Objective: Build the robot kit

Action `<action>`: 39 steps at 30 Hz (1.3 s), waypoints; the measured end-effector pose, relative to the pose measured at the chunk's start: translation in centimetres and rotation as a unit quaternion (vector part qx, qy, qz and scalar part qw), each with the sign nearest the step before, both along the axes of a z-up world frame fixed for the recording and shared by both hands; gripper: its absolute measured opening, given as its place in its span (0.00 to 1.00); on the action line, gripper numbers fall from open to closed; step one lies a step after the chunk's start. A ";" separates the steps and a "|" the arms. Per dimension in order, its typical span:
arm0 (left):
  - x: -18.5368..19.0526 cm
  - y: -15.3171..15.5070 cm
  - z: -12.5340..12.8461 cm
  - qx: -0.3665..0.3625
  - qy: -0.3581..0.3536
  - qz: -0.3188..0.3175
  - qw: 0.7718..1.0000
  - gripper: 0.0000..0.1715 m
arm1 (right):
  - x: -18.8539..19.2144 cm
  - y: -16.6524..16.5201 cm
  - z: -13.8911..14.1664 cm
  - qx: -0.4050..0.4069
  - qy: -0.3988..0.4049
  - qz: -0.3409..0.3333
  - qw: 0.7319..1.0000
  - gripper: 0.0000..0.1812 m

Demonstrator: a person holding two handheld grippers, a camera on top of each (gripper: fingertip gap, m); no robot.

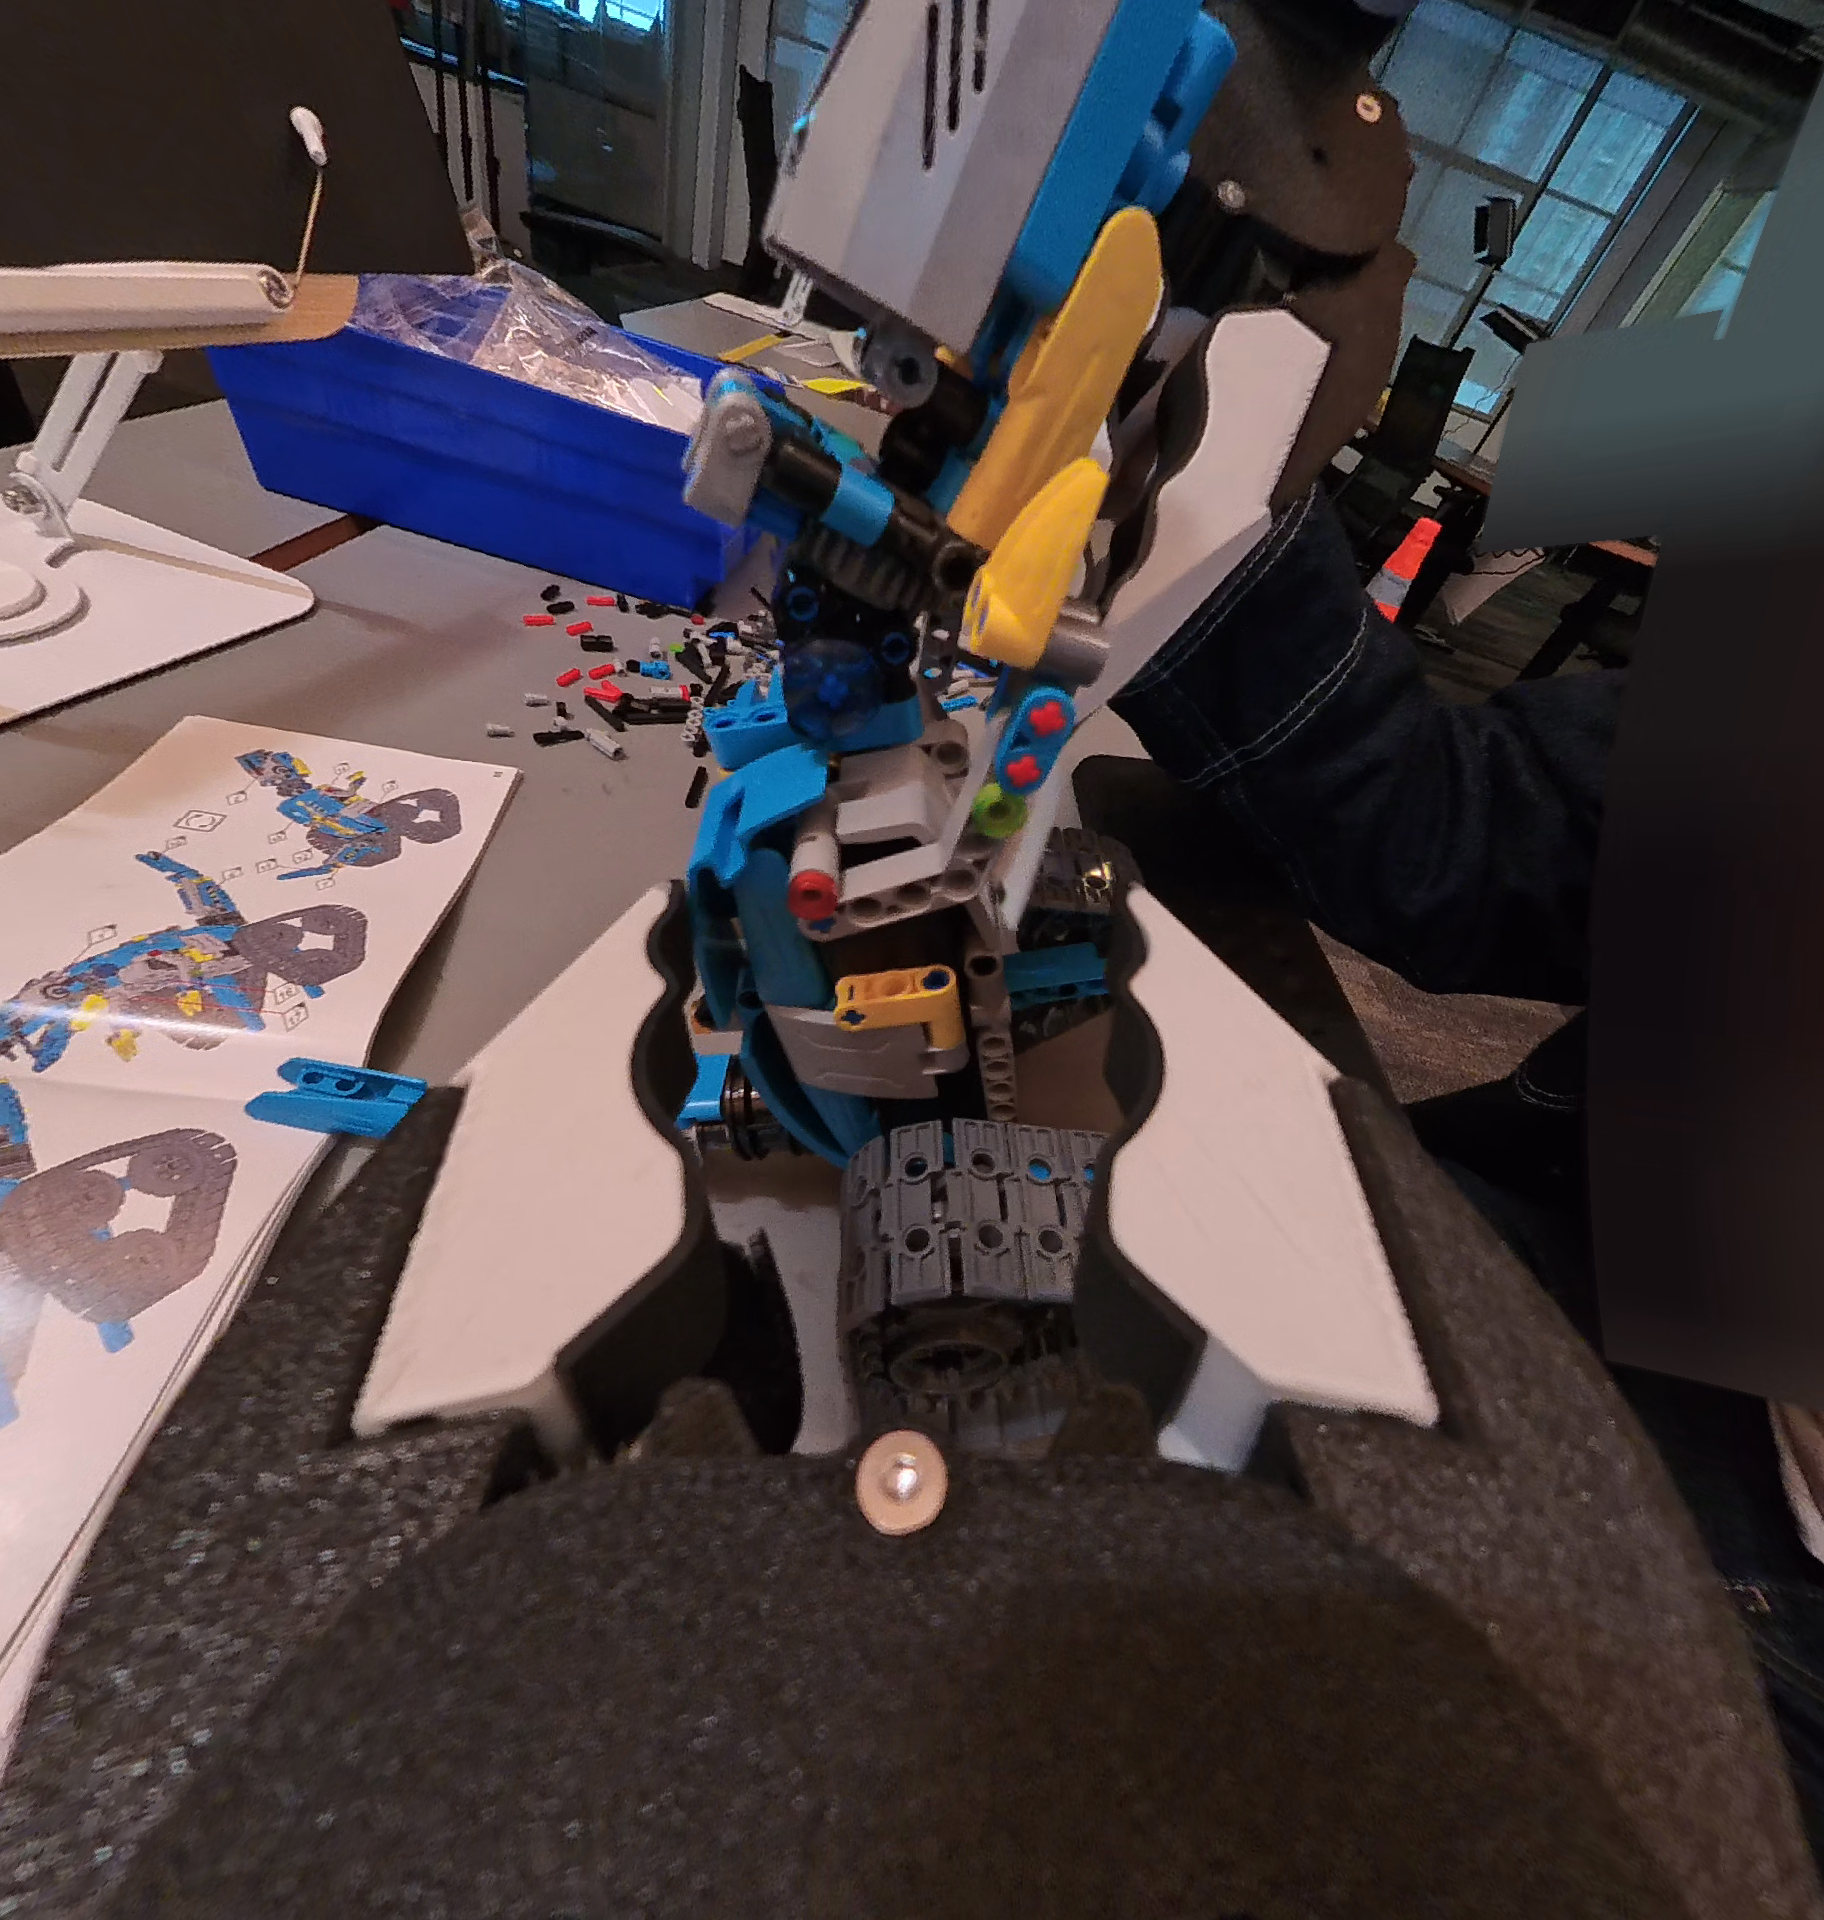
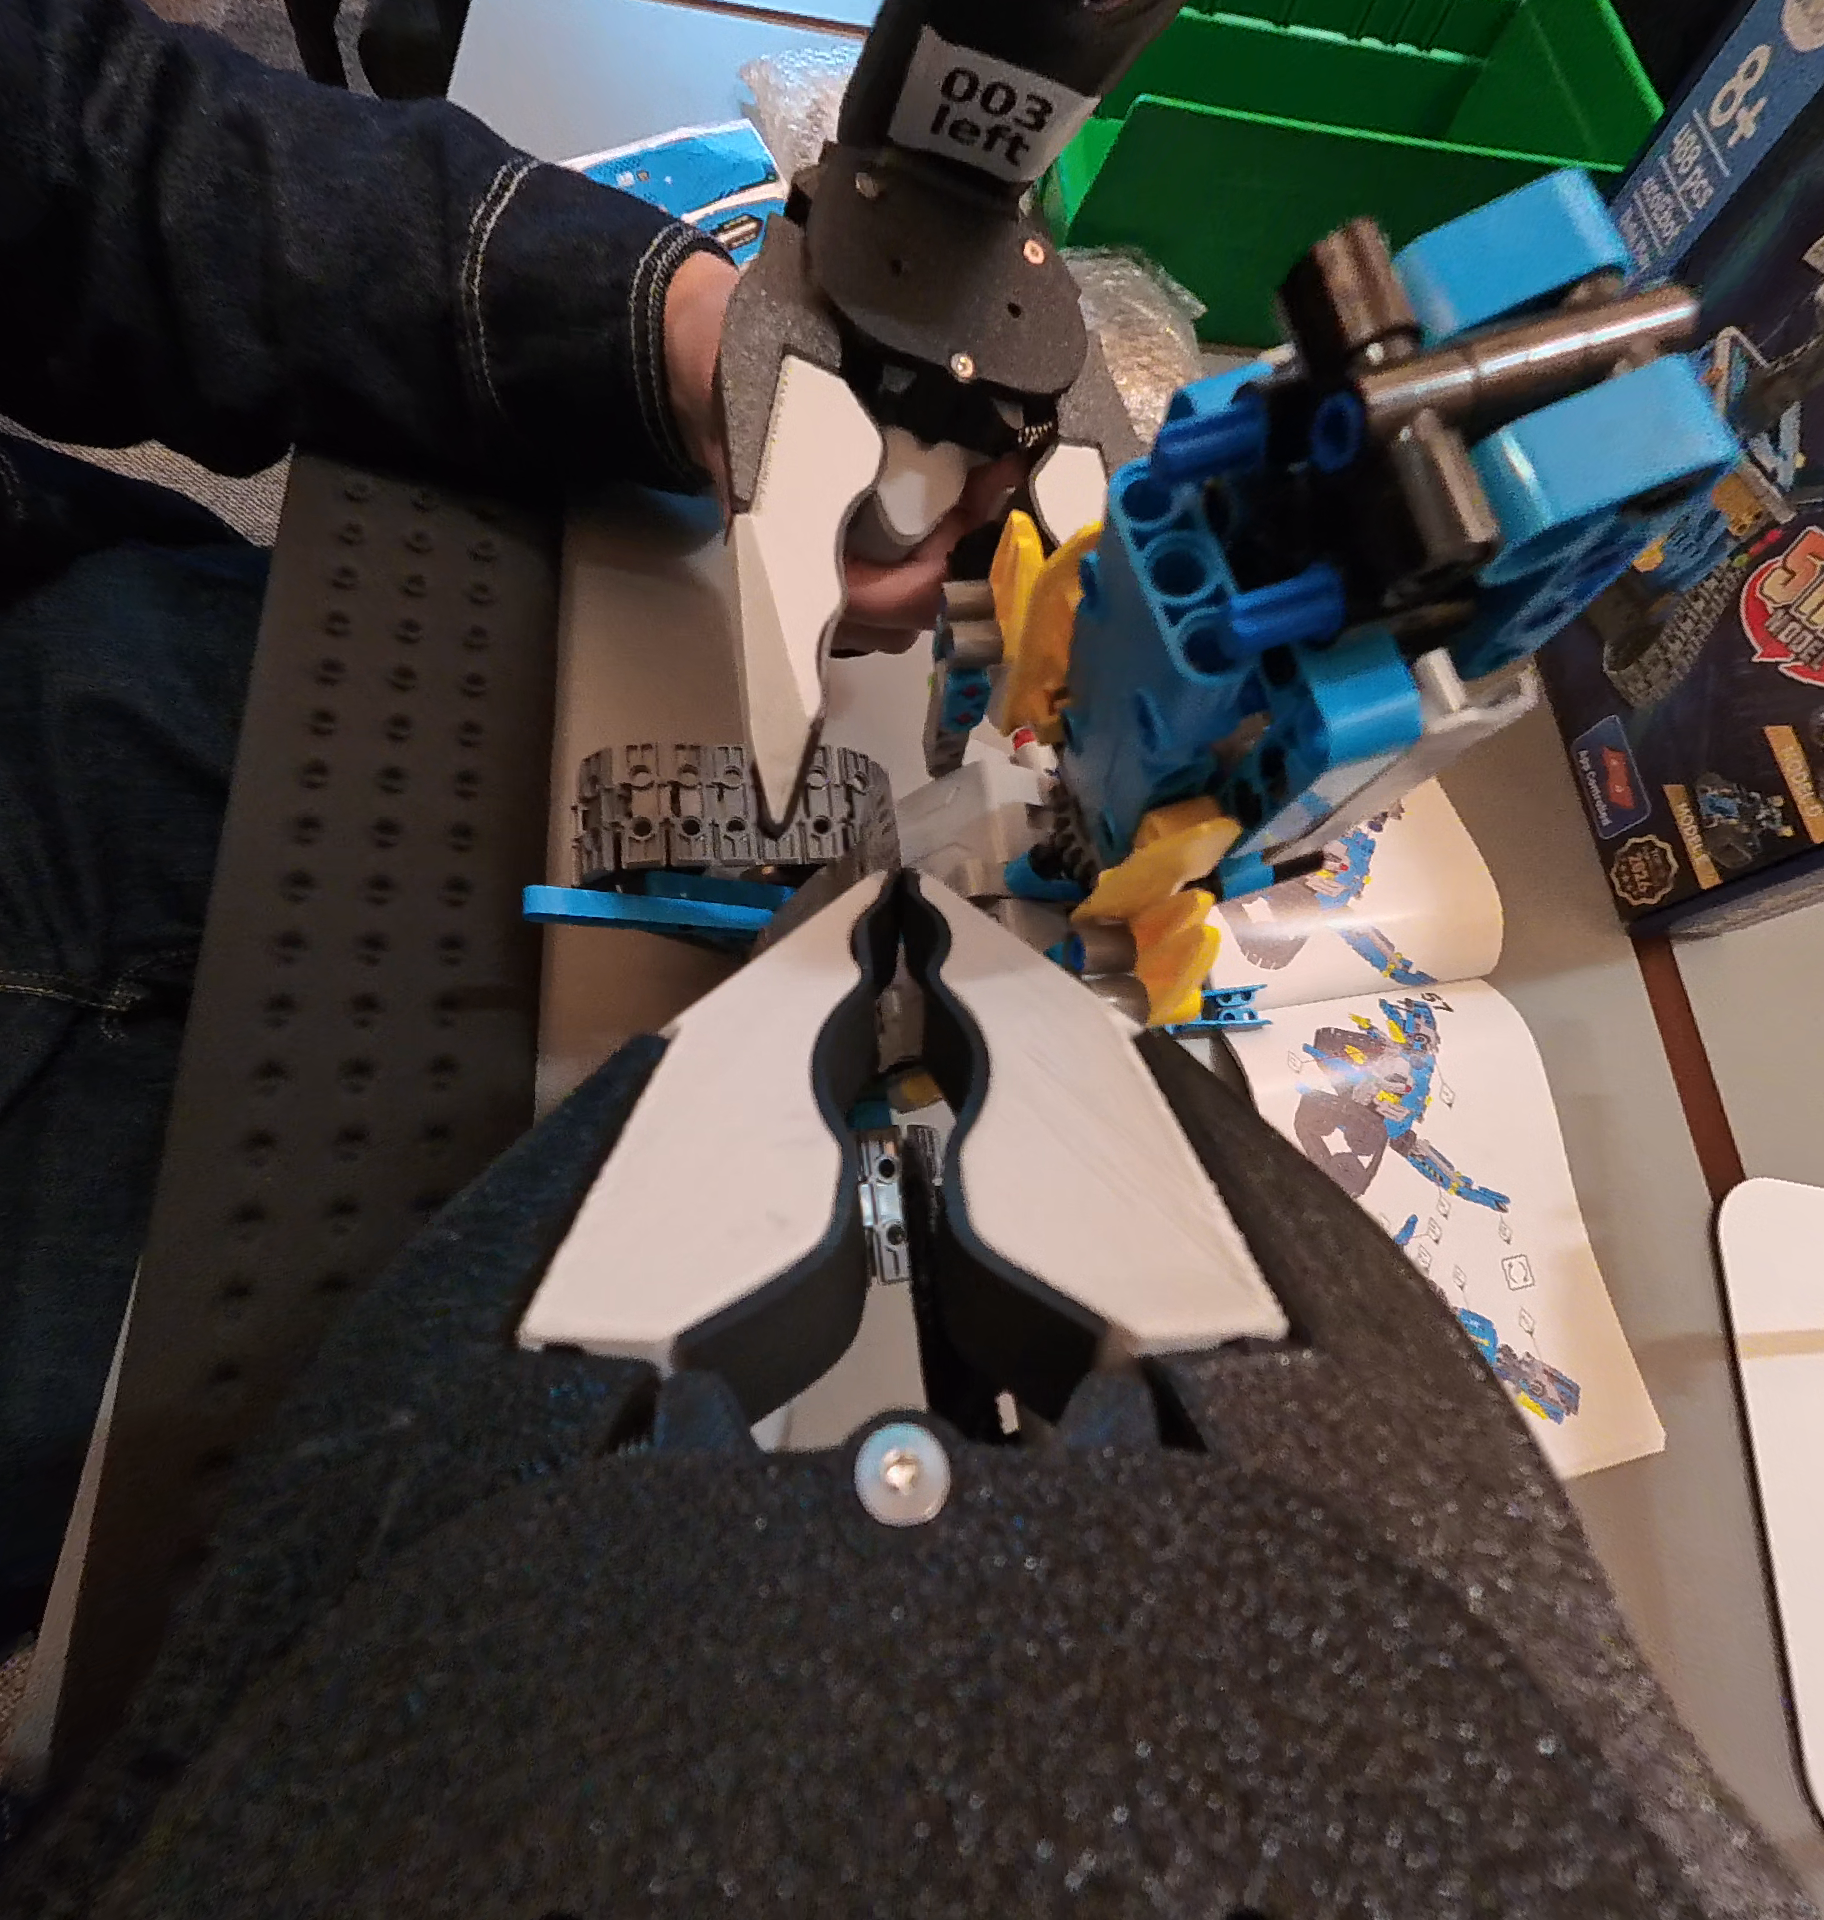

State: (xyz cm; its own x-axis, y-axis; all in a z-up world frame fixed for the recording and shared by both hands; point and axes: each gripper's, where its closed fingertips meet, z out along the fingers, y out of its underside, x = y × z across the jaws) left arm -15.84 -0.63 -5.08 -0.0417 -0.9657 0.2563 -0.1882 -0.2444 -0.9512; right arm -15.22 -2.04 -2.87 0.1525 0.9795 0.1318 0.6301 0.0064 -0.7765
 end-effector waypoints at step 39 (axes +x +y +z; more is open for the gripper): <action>-0.1 -0.1 -0.3 0.024 0.013 0.004 1.000 0.46 | -0.4 0.6 0.2 0.048 -0.011 -0.013 0.999 0.00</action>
State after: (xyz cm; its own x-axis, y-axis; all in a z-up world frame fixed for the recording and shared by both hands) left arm -15.93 -0.73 -5.37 -0.0282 -0.9773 0.2102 -0.2115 -0.1997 -0.9568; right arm -15.58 -1.46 -2.67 0.1739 0.9577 0.2293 0.6484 0.0639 -0.7586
